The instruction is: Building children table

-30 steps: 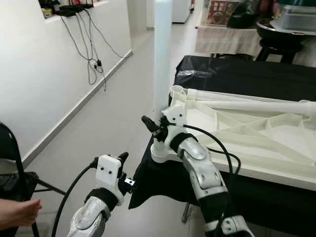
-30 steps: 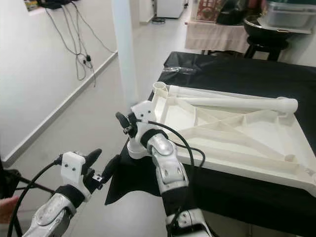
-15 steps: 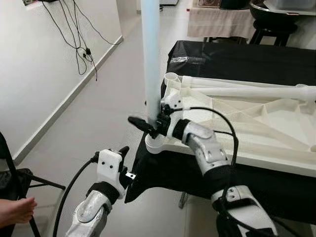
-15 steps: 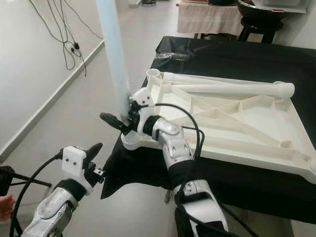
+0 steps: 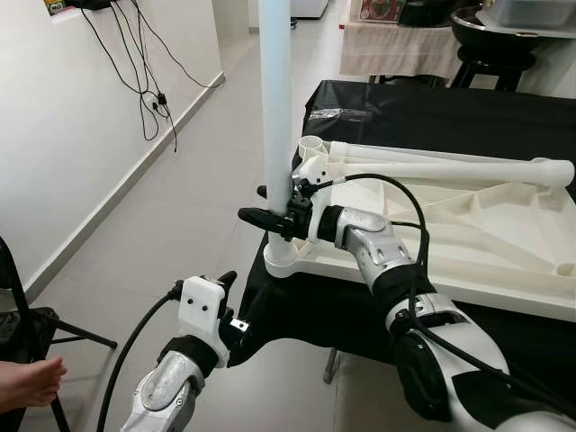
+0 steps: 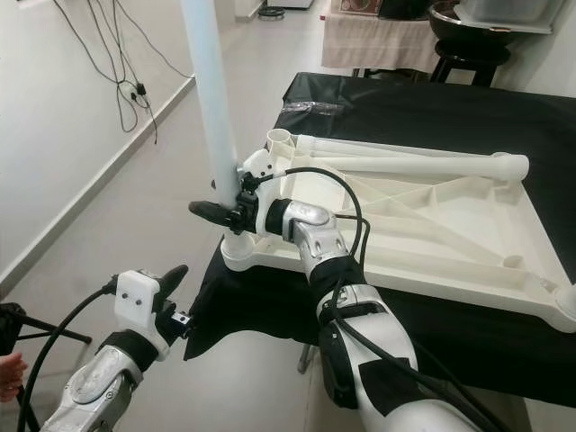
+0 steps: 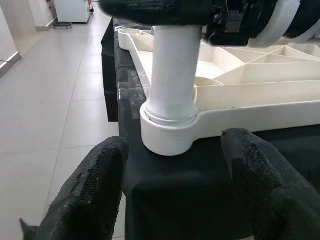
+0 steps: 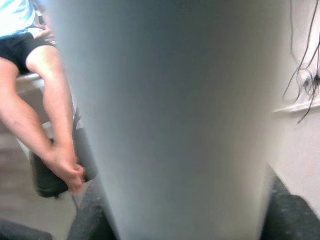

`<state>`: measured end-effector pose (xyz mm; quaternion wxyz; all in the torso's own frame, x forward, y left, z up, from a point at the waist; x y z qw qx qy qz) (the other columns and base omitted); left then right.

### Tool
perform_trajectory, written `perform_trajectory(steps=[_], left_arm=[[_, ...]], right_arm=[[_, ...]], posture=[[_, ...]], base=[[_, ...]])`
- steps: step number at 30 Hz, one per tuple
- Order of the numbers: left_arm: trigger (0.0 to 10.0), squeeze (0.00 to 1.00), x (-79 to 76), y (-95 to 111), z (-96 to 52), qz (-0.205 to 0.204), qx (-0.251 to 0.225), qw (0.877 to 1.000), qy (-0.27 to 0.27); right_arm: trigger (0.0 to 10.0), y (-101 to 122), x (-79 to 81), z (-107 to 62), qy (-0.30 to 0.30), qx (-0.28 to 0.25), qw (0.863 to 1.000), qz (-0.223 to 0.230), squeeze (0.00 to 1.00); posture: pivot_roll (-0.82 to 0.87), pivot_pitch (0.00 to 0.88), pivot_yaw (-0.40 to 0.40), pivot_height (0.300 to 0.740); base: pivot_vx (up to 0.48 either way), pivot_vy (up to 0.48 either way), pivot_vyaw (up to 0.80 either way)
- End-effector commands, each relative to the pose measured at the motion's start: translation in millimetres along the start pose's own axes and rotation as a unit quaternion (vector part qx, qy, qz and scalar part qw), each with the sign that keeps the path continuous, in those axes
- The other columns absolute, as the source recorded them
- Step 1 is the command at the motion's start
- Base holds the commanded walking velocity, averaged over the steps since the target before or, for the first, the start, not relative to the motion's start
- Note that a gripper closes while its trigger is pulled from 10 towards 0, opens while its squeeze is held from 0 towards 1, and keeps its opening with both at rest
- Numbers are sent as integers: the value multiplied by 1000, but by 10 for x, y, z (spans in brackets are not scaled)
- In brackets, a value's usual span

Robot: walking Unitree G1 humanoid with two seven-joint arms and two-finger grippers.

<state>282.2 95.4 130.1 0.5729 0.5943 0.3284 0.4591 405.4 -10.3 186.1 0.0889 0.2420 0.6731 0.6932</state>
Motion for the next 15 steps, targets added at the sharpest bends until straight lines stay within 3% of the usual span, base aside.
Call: perform_trajectory(steps=[1, 7, 8, 10, 11, 12, 13, 14, 15], left_arm=[[10000, 0, -26, -16, -16, -2, 4, 1000, -1], [10000, 0, -22, -13, -22, -3, 4, 1000, -2], [10000, 0, -16, -10, -25, -3, 4, 1000, -1], [10000, 0, 1, -10, -43, -3, 4, 1000, 0], [10000, 0, 1, -10, -43, -3, 4, 1000, 0], [10000, 0, 16, -7, -50, -2, 4, 1000, 1], [10000, 0, 16, -7, -50, -2, 4, 1000, 1], [10000, 0, 40, -29, -45, -2, 7, 1000, -2], [10000, 0, 43, -37, -43, -2, 8, 1000, -3]], right_arm=[[0, -81, 62, 25, 19, 4, 1000, 19, 0], [0, -139, -4, -78, 7, 4, 1000, 13, 0], [0, -221, -73, -156, -18, 15, 1000, 1, 0], [0, -416, -273, -267, -139, 33, 989, -25, 0], [0, -416, -273, -267, -139, 33, 989, -25, 0], [0, -581, -279, -352, -261, 1, 965, 4, 0], [0, -581, -279, -352, -261, 1, 965, 4, 0], [0, -739, 255, -261, -258, -6, 965, -33, 0], [0, -745, 487, -159, -212, -2, 975, -63, 0]], posture=[[29, 88, -9, 740], [18, 91, -7, 740], [14, 96, -10, 740], [7, 98, -18, 740], [7, 98, -18, 740], [-9, 100, -12, 740], [-9, 100, -12, 740], [-31, 108, 16, 740], [-31, 108, 16, 740]], base=[[0, 0, 0], [0, 0, 0], [0, 0, 0], [0, 0, 0], [0, 0, 0], [0, 0, 0], [0, 0, 0], [0, 0, 0], [0, 0, 0]])
Point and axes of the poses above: a point about 5 cm out from each wrist's last joint towards the gripper, its own z axis pointing out of the wrist towards the gripper, its own y axis along the axis of the wrist's last joint, x = y × z, the point moved 6 cm from there along z, pointing out of the wrist towards the gripper, and after that the axes turned 14 degrees about z, right-handed, at the moved point
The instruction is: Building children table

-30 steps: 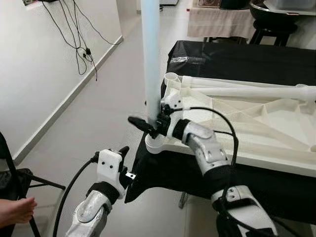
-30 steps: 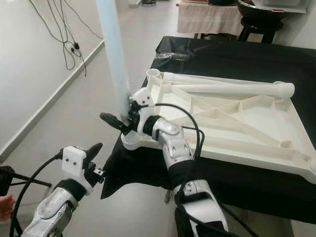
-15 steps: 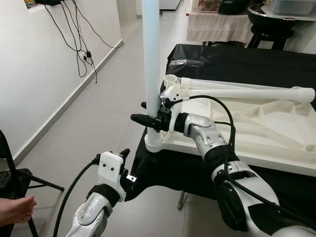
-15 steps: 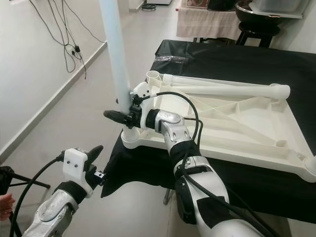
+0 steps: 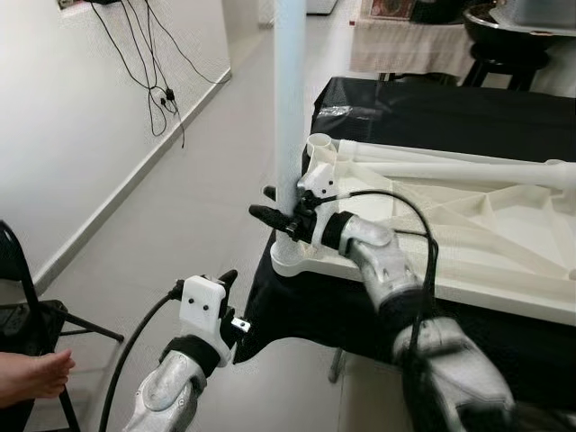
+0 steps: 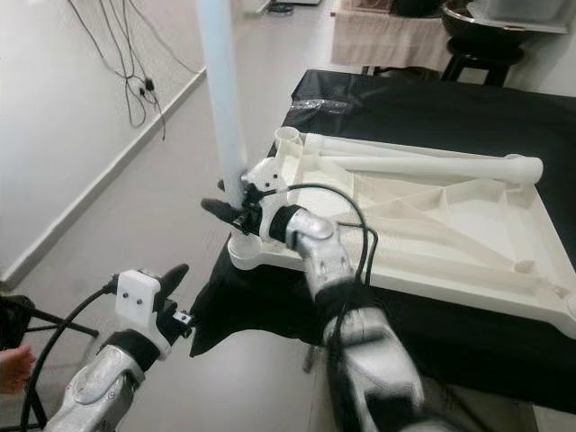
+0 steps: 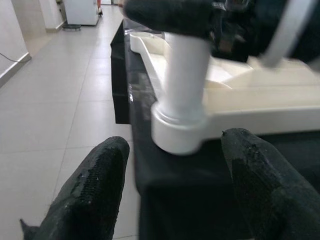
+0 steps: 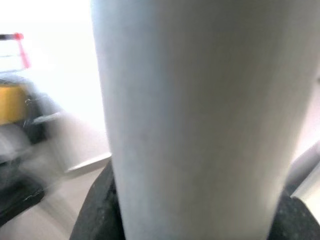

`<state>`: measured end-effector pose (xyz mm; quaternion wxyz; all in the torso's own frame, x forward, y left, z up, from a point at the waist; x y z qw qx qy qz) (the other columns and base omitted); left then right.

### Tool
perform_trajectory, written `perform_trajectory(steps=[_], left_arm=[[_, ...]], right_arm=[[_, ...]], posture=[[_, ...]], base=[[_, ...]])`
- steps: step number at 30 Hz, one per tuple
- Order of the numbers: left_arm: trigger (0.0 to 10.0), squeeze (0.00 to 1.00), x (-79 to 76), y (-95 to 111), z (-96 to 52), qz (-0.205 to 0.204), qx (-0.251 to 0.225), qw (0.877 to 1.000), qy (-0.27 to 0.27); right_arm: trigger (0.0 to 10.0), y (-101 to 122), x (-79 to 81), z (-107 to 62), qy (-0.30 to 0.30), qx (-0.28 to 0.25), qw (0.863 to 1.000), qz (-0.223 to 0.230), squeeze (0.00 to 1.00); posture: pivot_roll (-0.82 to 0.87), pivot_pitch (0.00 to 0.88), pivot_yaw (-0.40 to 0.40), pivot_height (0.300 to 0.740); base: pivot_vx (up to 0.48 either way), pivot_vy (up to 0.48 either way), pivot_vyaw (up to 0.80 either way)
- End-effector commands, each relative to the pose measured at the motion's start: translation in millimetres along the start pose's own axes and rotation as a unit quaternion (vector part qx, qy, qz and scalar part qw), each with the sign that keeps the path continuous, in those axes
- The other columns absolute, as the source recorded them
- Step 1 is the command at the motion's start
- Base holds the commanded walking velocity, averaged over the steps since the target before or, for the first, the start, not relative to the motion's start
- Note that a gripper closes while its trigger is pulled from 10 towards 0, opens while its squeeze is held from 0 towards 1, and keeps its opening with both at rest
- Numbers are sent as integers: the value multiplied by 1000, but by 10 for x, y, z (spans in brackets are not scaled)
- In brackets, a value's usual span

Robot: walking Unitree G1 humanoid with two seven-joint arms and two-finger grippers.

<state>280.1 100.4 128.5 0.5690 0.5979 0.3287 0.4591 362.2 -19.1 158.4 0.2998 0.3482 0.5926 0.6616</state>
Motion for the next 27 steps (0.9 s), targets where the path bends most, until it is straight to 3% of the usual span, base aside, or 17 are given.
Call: perform_trajectory(steps=[1, 2, 3, 9, 10, 11, 15, 17, 19, 20, 21, 22, 25, 27], left_arm=[[10000, 0, 7, -23, -3, -4, 4, 1000, -4], [10000, 0, 7, -23, -3, -4, 4, 1000, -4], [10000, 0, -4, -32, 2, -2, 6, 1000, -6], [10000, 0, -8, -40, 7, 2, 7, 1000, -6], [10000, 0, 4, -41, 7, 1, 6, 1000, -3], [10000, 0, 5, -43, 10, 0, 6, 1000, -3], [10000, 0, -1, -47, 15, -1, 6, 1000, -5], [10000, 0, -16, -51, 26, -3, 6, 1000, -7], [10000, 0, -20, -50, 30, -4, 5, 1000, -7], [10000, 0, -21, -48, 34, -4, 5, 1000, -6], [10000, 0, -21, -48, 34, -4, 5, 1000, -6], [10000, 0, -19, -44, 36, -4, 4, 1000, -5], [10000, 0, -18, -41, 39, -3, 4, 1000, -5], [10000, 0, -17, -35, 43, -3, 3, 1000, -4]], right_arm=[[0, -383, 443, -56, 75, 74, 994, -43, 0], [0, -383, 443, -56, 75, 74, 994, -43, 0], [0, -386, 168, -12, 17, 76, 997, -4, 0], [0, -399, 1, 37, -19, 77, 996, 28, 0], [10000, -405, -27, 82, -20, 78, 996, 37, 0], [10000, -378, -29, 122, -12, 77, 996, 51, 1000], [10000, -306, 19, 192, 20, 68, 995, 73, 1000], [10000, -67, 110, 299, 109, 44, 989, 89, 1000], [10000, 36, 112, 325, 142, 39, 985, 89, 1000], [10000, 125, 120, 335, 177, 38, 980, 78, 208], [10000, 125, 120, 335, 177, 38, 980, 78, 208], [10000, 220, 121, 345, 223, 43, 972, 65, 0], [10000, 244, 127, 346, 247, 50, 966, 57, 0], [10000, 257, 154, 332, 287, 66, 954, 54, 0]], posture=[[-31, 108, 16, 740], [-31, 108, 16, 740], [-48, 89, 19, 740], [-17, 85, 14, 740], [-13, 82, 12, 740], [-15, 77, 15, 740], [-10, 72, 13, 740], [-7, 64, 11, 740], [-7, 64, 11, 740], [-6, 63, 11, 740], [-6, 63, 11, 740], [-6, 63, 11, 740], [-3, 62, 7, 740], [1, 62, 6, 740]], base=[[0, 0, 0], [0, 0, 0], [0, 0, 0], [0, 0, 0], [0, 0, 0], [0, 0, 0], [0, 0, 0], [0, 0, 0], [0, 0, 0], [0, 0, 0], [0, 0, 0], [0, 0, 0], [0, 0, 0], [0, 0, 0]])
Point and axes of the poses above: a point about 5 cm out from each wrist's last joint towards the gripper, its own z axis pointing out of the wrist towards the gripper, its own y axis along the axis of the wrist's last joint, x = y × z, the point moved 6 cm from there along z, pointing out of the wrist towards the gripper, and after that the axes turned 14 degrees about z, right-handed, at the moved point
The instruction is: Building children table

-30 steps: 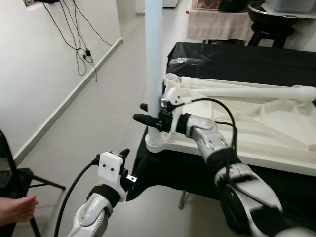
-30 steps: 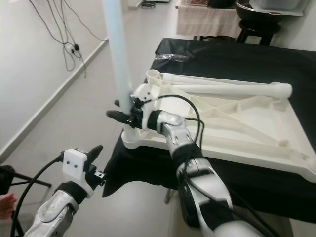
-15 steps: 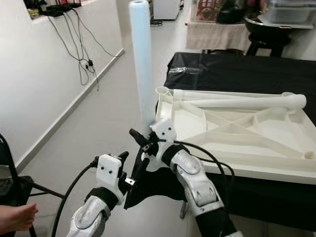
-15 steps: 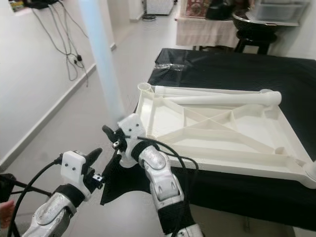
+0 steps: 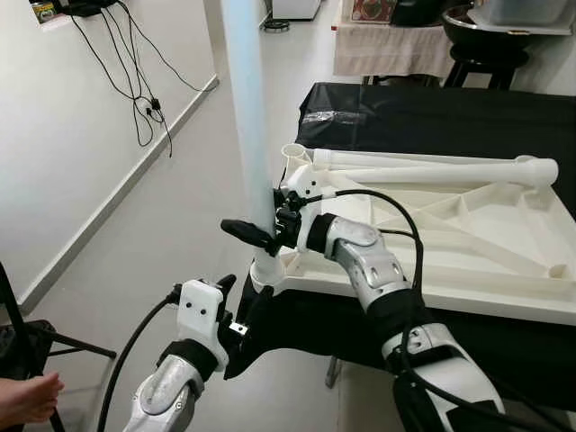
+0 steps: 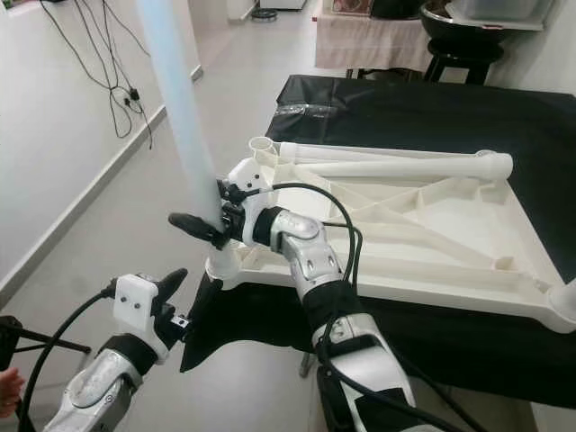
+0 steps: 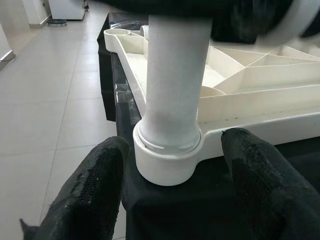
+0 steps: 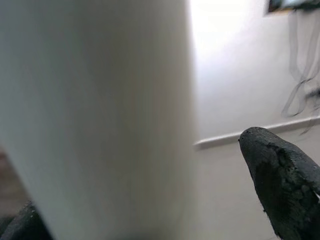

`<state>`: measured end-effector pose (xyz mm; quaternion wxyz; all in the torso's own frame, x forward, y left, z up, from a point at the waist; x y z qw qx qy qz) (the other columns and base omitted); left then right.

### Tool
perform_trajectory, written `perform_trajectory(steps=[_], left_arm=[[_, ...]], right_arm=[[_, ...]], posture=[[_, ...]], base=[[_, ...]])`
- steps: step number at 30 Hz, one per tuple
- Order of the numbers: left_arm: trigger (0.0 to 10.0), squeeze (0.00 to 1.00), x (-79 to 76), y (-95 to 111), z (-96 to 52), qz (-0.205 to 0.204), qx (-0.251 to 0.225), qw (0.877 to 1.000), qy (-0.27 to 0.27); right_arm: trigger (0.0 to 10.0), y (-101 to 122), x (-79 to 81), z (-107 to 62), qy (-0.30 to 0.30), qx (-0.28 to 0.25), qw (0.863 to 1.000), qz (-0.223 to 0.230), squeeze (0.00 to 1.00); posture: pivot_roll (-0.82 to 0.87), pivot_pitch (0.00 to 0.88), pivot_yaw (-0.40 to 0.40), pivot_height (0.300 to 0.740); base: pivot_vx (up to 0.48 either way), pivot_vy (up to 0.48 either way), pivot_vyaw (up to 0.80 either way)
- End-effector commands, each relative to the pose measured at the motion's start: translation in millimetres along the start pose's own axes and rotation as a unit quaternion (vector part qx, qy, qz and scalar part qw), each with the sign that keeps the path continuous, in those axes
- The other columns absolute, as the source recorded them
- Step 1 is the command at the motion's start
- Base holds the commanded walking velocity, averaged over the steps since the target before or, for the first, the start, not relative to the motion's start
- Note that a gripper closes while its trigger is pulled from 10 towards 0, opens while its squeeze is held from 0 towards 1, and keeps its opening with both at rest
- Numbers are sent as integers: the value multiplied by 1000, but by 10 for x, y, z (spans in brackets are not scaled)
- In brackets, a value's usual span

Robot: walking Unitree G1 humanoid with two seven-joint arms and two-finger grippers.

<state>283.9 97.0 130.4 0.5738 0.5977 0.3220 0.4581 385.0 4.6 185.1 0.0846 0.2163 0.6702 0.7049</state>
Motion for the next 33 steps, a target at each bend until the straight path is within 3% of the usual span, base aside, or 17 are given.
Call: perform_trajectory(steps=[1, 5, 6, 7, 8, 16, 20, 25, 26, 28, 29, 30, 33], left_arm=[[10000, 0, -1, -49, -6, -4, 8, 1000, 2], [10000, 0, 2, -43, -9, -4, 8, 1000, 3], [10000, 0, 2, -39, -12, -4, 7, 1000, 3], [10000, 0, 1, -37, -15, -4, 7, 1000, 3], [10000, 0, -1, -35, -20, -4, 7, 1000, 3], [10000, 0, -18, -27, -42, -6, 8, 1000, 2], [10000, 0, -31, -19, -52, -8, 8, 1000, 2], [10000, 0, -22, -9, -66, -8, 7, 1000, 4], [10000, 0, -5, -9, -79, -8, 8, 1000, 4], [10000, 0, -5, -9, -79, -8, 8, 1000, 4], [10000, 0, 1, -9, -80, -8, 8, 1000, 4], [10000, 0, 10, -16, -78, -9, 9, 1000, 3], [10000, 0, 13, -28, -50, -8, 10, 1000, -3]], right_arm=[[10000, -2, 70, 34, 53, 20, 998, 8, 0], [10000, -28, 79, 48, 75, 40, 996, 17, 0], [2314, -36, 81, 50, 82, 45, 995, 23, 0], [2314, -37, 78, 50, 87, 48, 995, 25, 0], [0, -38, 65, 51, 87, 50, 995, 28, 0], [0, -42, -6, 21, 73, 49, 996, 30, 0], [0, -75, -100, -88, 51, 42, 998, 10, 0], [0, -345, -178, -282, -5, 57, 998, 5, 0], [0, -672, -295, -379, -240, 41, 969, 33, 0], [0, -672, -295, -379, -240, 41, 969, 33, 0], [0, -760, -299, -539, -335, 30, 940, 52, 0], [0, -714, -256, -594, -376, 11, 926, 41, 0], [0, -648, -223, -368, -324, 4, 946, 5, 0]], posture=[[5, 65, 4, 740], [10, 66, 4, 740], [12, 70, 4, 740], [12, 70, 4, 740], [14, 76, 5, 740], [14, 90, 8, 740], [14, 97, 4, 740], [-1, 110, 0, 740], [-25, 116, 12, 740], [-25, 116, 12, 740], [-25, 116, 12, 740], [-30, 125, 35, 740], [-20, 103, 21, 740]], base=[[0, 0, 0], [0, 0, 0], [0, 0, 0], [0, 0, 0], [0, 0, 0], [0, 0, 0], [0, 0, 0], [0, 0, 0], [0, 0, 0], [0, 0, 0], [0, 0, 0], [0, 0, 0], [0, 0, 0]])
Point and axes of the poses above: a point about 5 cm out from each wrist's last joint towards the gripper, its own z axis pointing out of the wrist towards the gripper, its own y axis along the axis of the wrist's last joint, x = y × z, the point moved 6 cm from there along z, pointing out of the wrist towards the gripper, and after that the axes turned 14 degrees about z, right-handed, at the moved point
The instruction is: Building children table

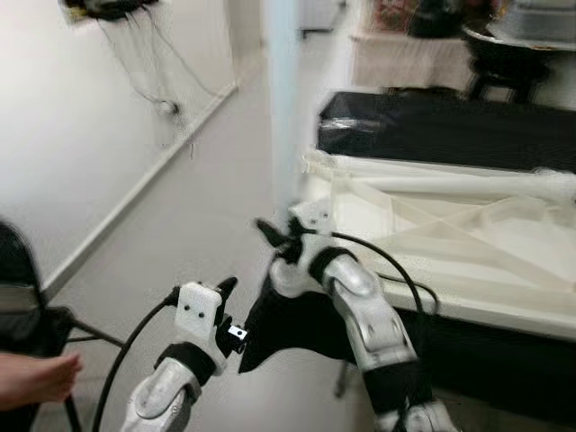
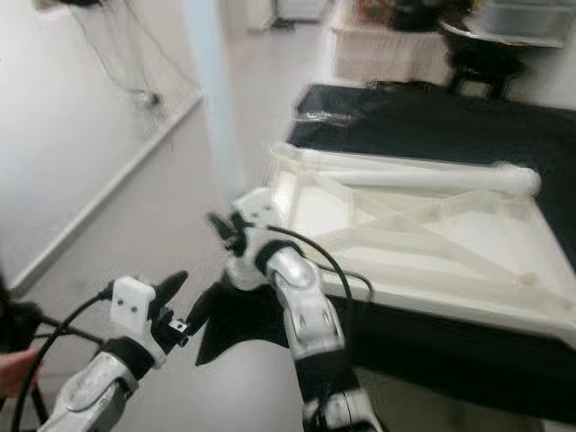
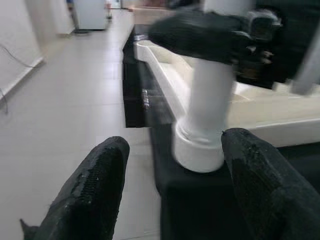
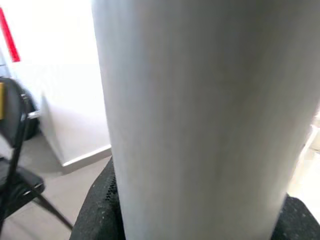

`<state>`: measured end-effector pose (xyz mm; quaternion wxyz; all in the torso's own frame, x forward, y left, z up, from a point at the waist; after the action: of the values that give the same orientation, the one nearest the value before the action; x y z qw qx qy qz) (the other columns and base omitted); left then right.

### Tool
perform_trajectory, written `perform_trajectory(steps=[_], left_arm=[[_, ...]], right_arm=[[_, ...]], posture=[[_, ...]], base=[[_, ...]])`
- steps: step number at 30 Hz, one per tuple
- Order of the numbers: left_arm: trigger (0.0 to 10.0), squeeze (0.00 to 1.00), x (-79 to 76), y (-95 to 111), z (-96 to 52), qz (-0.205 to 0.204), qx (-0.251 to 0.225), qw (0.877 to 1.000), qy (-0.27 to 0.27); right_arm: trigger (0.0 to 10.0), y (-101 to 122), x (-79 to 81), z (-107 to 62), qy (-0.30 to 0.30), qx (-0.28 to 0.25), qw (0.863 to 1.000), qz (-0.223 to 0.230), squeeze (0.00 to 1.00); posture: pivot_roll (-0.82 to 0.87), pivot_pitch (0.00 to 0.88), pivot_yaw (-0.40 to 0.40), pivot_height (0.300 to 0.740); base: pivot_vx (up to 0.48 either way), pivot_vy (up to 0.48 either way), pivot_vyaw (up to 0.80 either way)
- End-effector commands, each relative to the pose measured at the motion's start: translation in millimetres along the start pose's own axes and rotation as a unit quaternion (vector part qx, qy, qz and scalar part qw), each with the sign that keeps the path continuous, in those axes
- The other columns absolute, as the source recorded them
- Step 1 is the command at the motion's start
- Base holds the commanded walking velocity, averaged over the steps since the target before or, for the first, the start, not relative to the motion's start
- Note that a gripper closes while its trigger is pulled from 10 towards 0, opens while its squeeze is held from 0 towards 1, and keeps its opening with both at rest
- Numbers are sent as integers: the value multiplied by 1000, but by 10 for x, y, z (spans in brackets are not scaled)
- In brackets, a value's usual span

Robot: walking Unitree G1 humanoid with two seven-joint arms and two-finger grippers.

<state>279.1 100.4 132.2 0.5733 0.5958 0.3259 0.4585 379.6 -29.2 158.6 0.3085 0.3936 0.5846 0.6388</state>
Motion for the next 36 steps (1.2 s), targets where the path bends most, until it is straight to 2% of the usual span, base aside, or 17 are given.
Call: perform_trajectory(steps=[1, 6, 7, 9, 10, 15, 16, 17, 18, 19, 20, 23, 25, 32, 33, 34, 36], left_arm=[[10000, 0, -4, -47, 5, -6, 10, 1000, -6], [10000, 0, 11, -54, 19, -1, 9, 1000, -3], [10000, 0, 20, -54, 22, 0, 9, 1000, 0], [10000, 0, 22, -53, 24, 1, 9, 1000, 1], [10000, 0, 24, -53, 25, 1, 9, 1000, 1], [10000, 0, 19, -56, 36, 0, 10, 1000, 0], [10000, 0, 17, -57, 40, 0, 10, 1000, -1], [10000, 0, 16, -58, 44, 0, 9, 1000, -1], [10000, 0, 16, -58, 44, 0, 9, 1000, -1], [10000, 0, 15, -61, 48, 0, 9, 1000, 0], [10000, 0, 14, -63, 50, 0, 9, 1000, 0], [10000, 0, 9, -69, 51, 0, 9, 1000, 0], [10000, 0, 5, -71, 49, 0, 9, 1000, 0], [10000, 0, -19, -88, 35, -1, 11, 1000, -1], [10000, 0, -23, -90, 33, -2, 11, 1000, -1], [10000, 0, -29, -91, 31, -2, 12, 1000, -1], [10000, 0, -39, -91, 27, -2, 12, 1000, -2]], right_arm=[[0, -409, -79, -28, -28, 61, 998, 12, 0], [0, -381, -6, 107, -17, 51, 998, 26, 0], [10000, -366, 16, 127, -21, 52, 998, 31, 0], [10000, -332, 44, 112, -32, 54, 997, 37, 0], [10000, -289, 84, 114, -28, 53, 997, 44, 1000], [10000, -120, 219, 254, 67, 39, 993, 94, 1000], [10000, -49, 280, 281, 114, 34, 987, 106, 922], [10000, 11, 322, 293, 157, 32, 981, 106, 490], [10000, 11, 322, 293, 157, 32, 981, 106, 490], [10000, 38, 408, 273, 223, 43, 970, 92, 0], [10000, 35, 453, 242, 276, 62, 957, 71, 0], [10000, 17, 469, 196, 330, 91, 938, 41, 0], [10000, 16, 458, 191, 339, 100, 935, 33, 0], [10000, 105, 461, 200, 384, 127, 912, 65, 0], [3176, 104, 462, 198, 389, 132, 909, 66, 0], [471, 93, 458, 192, 395, 138, 906, 61, 0], [0, 84, 438, 190, 396, 145, 905, 61, 0]], posture=[[-20, 103, 21, 740], [-25, 97, 25, 740], [-15, 91, 20, 740], [-14, 88, 20, 740], [-14, 88, 20, 740], [-10, 78, 18, 740], [-5, 75, 16, 740], [-5, 75, 15, 740], [-5, 75, 15, 740], [-4, 74, 14, 740], [0, 73, 12, 740], [1, 72, 10, 740], [1, 72, 10, 740], [17, 69, 7, 740], [17, 69, 7, 740], [19, 68, 5, 740], [21, 67, 2, 740]], base=[[0, 0, 0], [0, 0, 0], [0, 0, 0], [0, 0, 0], [0, 0, 0], [0, 0, 0], [0, 0, 0], [0, 0, 0], [0, 0, 0], [0, 0, 0], [0, 0, 0], [0, 0, 0], [0, 0, 0], [0, 0, 0], [0, 0, 0], [0, 0, 0], [0, 0, 0]])
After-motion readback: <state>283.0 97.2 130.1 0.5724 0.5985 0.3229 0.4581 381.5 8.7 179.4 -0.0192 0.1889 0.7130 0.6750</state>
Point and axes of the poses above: a point about 5 cm out from each wrist's last joint towards the gripper, its own z axis pointing out of the wrist towards the gripper, its own y axis along the axis of the wrist's last joint, x = y × z, the point moved 6 cm from there along z, pointing out of the wrist towards the gripper, and after that the axes turned 14 degrees about z, right-handed, at the moved point
